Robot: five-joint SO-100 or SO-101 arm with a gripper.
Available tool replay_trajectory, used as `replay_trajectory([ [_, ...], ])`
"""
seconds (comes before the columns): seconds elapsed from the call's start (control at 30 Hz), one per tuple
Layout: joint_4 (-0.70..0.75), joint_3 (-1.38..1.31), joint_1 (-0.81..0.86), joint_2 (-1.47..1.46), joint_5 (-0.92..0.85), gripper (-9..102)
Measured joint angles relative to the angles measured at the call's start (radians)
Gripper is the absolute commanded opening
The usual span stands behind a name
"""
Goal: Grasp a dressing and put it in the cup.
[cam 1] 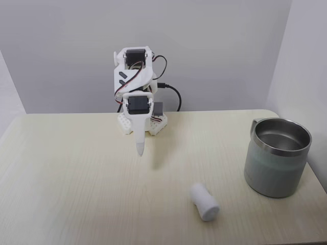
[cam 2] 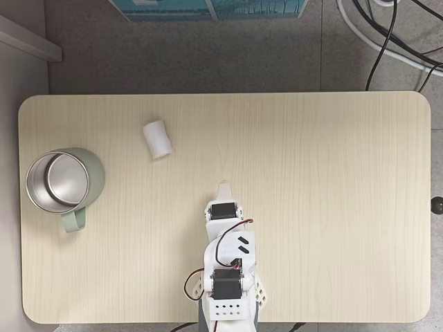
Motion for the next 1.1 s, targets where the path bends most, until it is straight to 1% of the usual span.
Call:
replay_trajectory([
  [0.23, -0.018, -0.003, 0.044, 0.0, -0.005, 0],
  [0.77, -0.023, -0.003, 0.046, 0.0, -0.018, 0],
  [0.87, -0.002, 0.058, 0.083, 0.014, -0.038, 0],
  [0.93, 0.009, 0.155, 0.075, 0.094, -0.069, 0],
  [1.0, 0.011, 0.27, 0.112, 0.238, -0.109, 0],
  [1.1, 0.017, 0.459, 0.153, 0.483, -0.23, 2],
])
